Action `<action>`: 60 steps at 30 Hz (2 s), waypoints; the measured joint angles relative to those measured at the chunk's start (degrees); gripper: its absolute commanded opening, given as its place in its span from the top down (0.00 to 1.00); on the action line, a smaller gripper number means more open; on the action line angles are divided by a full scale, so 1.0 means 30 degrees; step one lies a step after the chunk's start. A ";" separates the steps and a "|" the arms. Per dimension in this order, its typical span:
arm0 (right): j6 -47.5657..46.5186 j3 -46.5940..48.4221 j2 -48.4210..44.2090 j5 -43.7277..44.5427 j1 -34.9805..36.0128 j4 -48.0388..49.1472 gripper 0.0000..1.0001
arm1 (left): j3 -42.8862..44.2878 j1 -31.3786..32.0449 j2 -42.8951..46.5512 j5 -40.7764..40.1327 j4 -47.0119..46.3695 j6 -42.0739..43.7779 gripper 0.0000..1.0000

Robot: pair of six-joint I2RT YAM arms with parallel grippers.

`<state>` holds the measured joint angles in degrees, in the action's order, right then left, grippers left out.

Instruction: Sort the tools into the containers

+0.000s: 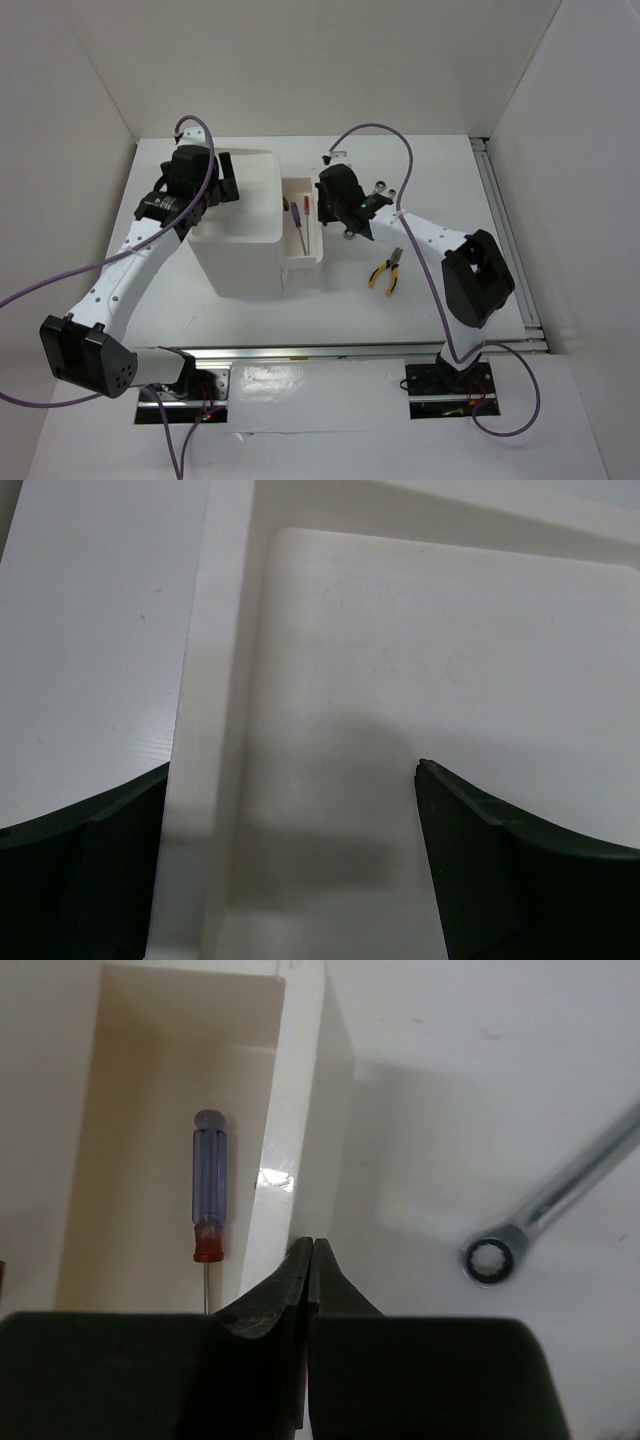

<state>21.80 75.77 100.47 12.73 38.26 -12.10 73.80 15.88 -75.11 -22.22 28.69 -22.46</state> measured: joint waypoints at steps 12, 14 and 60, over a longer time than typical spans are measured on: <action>0.3184 0.1297 0.2557 -0.0277 0.2084 0.1341 1.00 | 0.0000 0.0000 0.0000 0.0015 0.0000 0.0000 0.00; 0.3869 0.1093 0.2557 -0.0685 0.2229 0.2098 1.00 | 0.0000 0.0000 0.0000 0.0015 0.0000 0.0000 0.00; 1.0528 -0.5676 0.9806 -1.7019 -0.3424 2.3933 0.49 | -0.0073 -0.0029 0.0087 0.0138 -0.0051 0.0073 0.00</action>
<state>53.39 58.74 129.88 -38.33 27.99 59.70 73.58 15.79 -74.85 -21.80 28.53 -22.24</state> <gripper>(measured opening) 0.506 1.002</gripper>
